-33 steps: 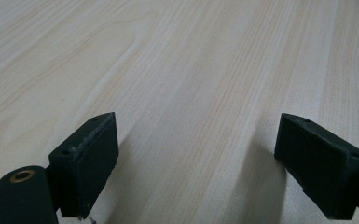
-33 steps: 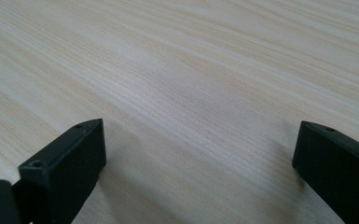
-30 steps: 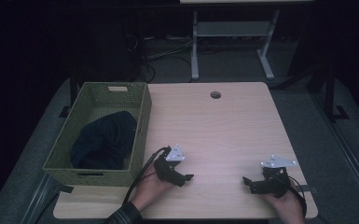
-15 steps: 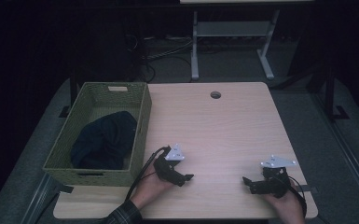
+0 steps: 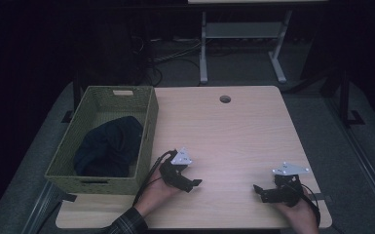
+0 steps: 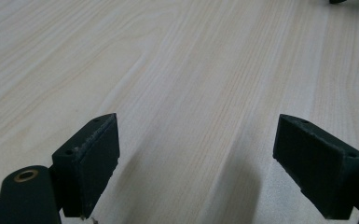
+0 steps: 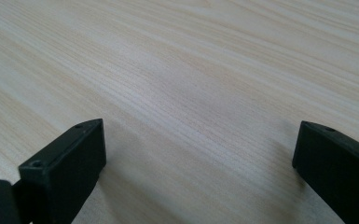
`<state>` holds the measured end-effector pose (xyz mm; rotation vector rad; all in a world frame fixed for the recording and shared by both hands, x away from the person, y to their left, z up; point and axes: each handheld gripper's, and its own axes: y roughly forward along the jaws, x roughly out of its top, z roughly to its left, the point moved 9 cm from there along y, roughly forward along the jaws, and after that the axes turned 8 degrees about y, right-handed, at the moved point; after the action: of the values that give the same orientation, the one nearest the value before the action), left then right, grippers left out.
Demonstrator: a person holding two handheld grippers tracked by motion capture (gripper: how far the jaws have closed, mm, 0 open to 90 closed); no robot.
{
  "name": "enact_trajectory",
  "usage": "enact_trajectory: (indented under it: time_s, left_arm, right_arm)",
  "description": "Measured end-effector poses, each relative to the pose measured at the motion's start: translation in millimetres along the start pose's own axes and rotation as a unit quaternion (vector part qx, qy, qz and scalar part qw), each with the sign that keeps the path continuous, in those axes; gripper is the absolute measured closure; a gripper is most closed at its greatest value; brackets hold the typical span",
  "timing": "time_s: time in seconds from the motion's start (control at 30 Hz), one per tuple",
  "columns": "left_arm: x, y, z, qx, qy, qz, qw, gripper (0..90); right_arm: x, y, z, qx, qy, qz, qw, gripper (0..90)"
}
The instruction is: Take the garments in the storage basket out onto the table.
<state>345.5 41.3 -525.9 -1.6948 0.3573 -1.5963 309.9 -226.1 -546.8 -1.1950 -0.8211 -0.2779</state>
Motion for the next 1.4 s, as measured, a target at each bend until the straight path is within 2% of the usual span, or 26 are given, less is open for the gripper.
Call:
enact_trajectory:
  time_s: [0.17,0.37,0.73,0.93,1.4]
  left_arm:
    - [2.9,-5.5,3.0,0.0,-0.002,-0.004,1.0,14.1]
    - [5.0,-10.8,6.2,-0.005,-0.018,-0.013,0.9998,14.1]
    - [9.5,-15.1,6.4,-0.015,-0.02,-0.011,0.9996,14.1]
    - [14.3,-19.4,7.4,-0.018,-0.028,-0.019,0.9993,14.1]
    - [21.3,-25.9,7.8,-0.019,-0.035,-0.026,0.9989,14.1]
  right_arm:
    - [-0.1,-0.1,0.4,0.002,-0.002,0.001,1.0,2.4]
    - [-0.2,-0.1,0.6,0.002,-0.003,0.001,1.0,2.4]
    - [0.0,0.0,0.9,0.005,-0.007,0.001,1.0,2.4]
    - [-0.2,0.0,1.6,0.01,-0.011,0.002,0.9999,2.4]
    - [-0.2,0.0,1.7,0.01,-0.011,0.002,0.9999,2.4]
